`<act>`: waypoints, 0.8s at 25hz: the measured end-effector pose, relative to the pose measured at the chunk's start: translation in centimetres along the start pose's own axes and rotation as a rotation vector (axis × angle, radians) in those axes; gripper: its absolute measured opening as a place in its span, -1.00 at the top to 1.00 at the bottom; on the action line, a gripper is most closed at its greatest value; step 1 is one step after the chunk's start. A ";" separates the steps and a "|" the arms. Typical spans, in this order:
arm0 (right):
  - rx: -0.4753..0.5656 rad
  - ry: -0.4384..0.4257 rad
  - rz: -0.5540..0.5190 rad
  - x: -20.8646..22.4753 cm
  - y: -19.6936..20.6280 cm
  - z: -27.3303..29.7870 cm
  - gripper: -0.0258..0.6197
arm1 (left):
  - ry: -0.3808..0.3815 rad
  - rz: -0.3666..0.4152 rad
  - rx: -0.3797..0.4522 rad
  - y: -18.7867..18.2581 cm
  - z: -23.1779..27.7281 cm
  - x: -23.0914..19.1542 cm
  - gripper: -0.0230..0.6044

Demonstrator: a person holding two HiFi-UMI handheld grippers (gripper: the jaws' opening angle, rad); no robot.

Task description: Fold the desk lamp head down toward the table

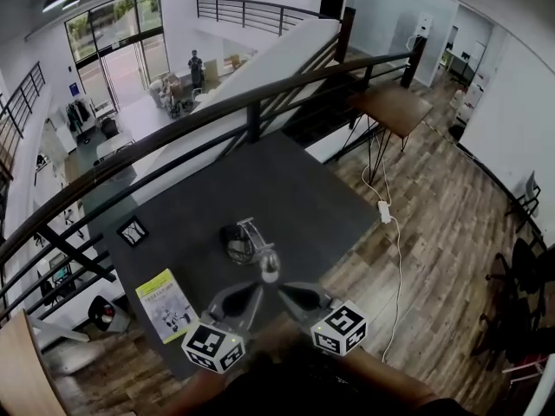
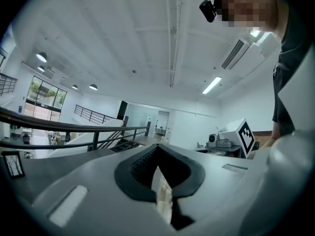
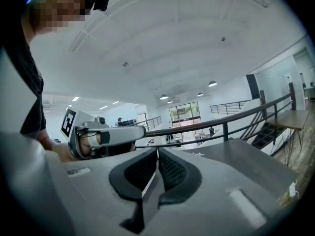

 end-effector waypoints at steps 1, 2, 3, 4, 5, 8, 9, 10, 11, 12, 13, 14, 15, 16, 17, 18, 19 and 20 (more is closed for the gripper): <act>-0.003 0.004 0.002 0.2 0.0 0.2 0.87 | 0.002 -0.001 -0.001 0.0 0.1 -0.2 0.92; -0.006 0.008 0.004 0.4 0.0 0.4 0.86 | 0.002 -0.001 -0.002 0.0 0.2 -0.4 0.92; -0.010 0.012 0.006 0.6 -0.1 0.6 0.85 | 0.000 -0.001 -0.002 -0.1 0.2 -0.5 0.92; -0.016 0.013 0.007 0.9 -0.1 0.9 0.83 | -0.004 0.001 -0.001 -0.2 0.2 -0.7 0.92; -0.024 0.013 0.007 1.2 -0.2 1.2 0.80 | -0.010 0.003 0.001 -0.4 0.3 -0.9 0.92; -0.060 0.017 -0.023 2.5 -0.1 2.7 0.69 | -0.034 0.002 0.005 -0.7 0.5 -1.7 0.92; -0.071 0.025 -0.034 3.0 0.1 3.3 0.67 | -0.040 0.002 0.005 -0.7 0.6 -2.0 0.92; -0.081 0.034 -0.038 3.6 0.3 3.8 0.63 | -0.046 0.003 0.005 -0.7 0.6 -2.2 0.92; -0.088 0.045 -0.038 4.2 0.5 4.3 0.60 | -0.052 0.005 0.005 -0.7 0.8 -2.5 0.92; -0.095 0.056 -0.037 4.7 0.6 4.7 0.55 | -0.058 0.006 0.005 -0.6 0.9 -2.7 0.92; -0.103 0.064 -0.038 5.2 0.6 5.1 0.50 | -0.065 0.004 0.005 -0.6 1.1 -3.0 0.92; -0.112 0.068 -0.040 5.5 0.6 5.5 0.46 | -0.072 -0.001 0.004 -0.6 1.3 -3.2 0.92; -0.121 0.069 -0.044 5.8 0.6 5.8 0.46 | -0.078 -0.007 0.004 -0.5 1.5 -3.4 0.92; -0.131 0.067 -0.048 6.0 0.6 6.1 0.45 | -0.083 -0.011 0.004 -0.4 1.7 -3.6 0.92; -0.141 0.065 -0.051 6.3 0.6 6.4 0.44 | -0.088 -0.014 0.005 -0.4 1.9 -3.7 0.92; -0.149 0.064 -0.051 6.6 0.7 6.8 0.42 | -0.091 -0.017 0.006 -0.3 2.1 -3.8 0.92; -0.155 0.063 -0.048 6.9 0.7 7.1 0.39 | -0.094 -0.020 0.006 -0.2 2.2 -4.0 0.92; -0.160 0.064 -0.044 7.2 0.8 7.4 0.38 | -0.096 -0.023 0.005 -0.1 2.4 -4.1 0.92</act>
Point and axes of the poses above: the fingertips, and each gripper's own axes: z forward along the fingers, x to its right, y out of its underside, the point moved 9 cm from there along -z, backward along the fingers, and after that the axes turned 5 degrees about z, right-handed, at the moved point
